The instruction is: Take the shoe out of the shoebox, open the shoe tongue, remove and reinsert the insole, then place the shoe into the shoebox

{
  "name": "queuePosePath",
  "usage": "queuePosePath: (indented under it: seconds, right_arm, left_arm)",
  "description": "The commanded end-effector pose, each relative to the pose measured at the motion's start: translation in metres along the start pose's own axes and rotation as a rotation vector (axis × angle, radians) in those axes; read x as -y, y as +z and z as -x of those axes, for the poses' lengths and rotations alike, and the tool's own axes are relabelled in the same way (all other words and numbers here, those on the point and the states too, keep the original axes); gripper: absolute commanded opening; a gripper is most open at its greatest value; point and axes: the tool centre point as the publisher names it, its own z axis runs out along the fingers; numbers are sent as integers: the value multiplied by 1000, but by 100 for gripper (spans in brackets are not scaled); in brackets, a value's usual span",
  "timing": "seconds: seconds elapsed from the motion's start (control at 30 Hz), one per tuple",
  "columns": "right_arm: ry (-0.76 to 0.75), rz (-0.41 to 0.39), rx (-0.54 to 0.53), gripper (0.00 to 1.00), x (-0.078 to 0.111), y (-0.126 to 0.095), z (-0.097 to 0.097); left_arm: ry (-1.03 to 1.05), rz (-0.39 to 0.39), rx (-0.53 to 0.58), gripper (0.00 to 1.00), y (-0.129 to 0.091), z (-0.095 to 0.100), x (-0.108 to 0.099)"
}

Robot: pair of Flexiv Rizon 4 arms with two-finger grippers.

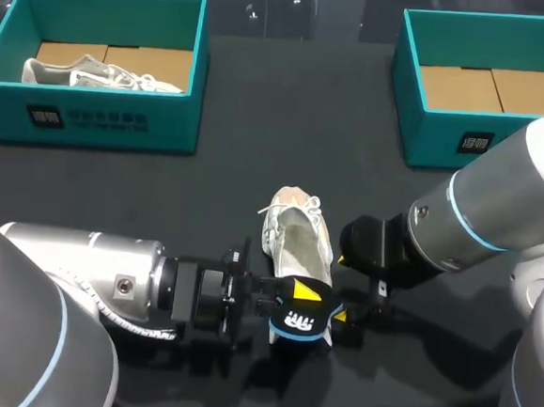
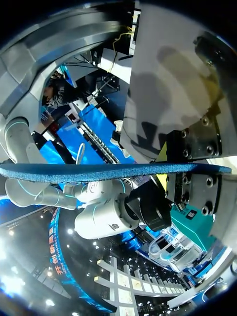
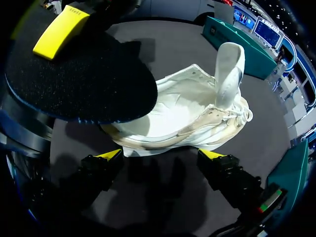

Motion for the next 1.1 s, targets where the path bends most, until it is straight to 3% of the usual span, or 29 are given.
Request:
queuePosePath:
  seconds: [0.03, 1.1]
  right_arm:
    - [1, -2, 2, 100, 0, 0, -1]
    - [1, -2, 2, 100, 0, 0, -1]
  left_arm:
    - [3, -9, 9, 0, 0, -3, 1]
    - [10, -3, 76, 0, 10, -1, -26]
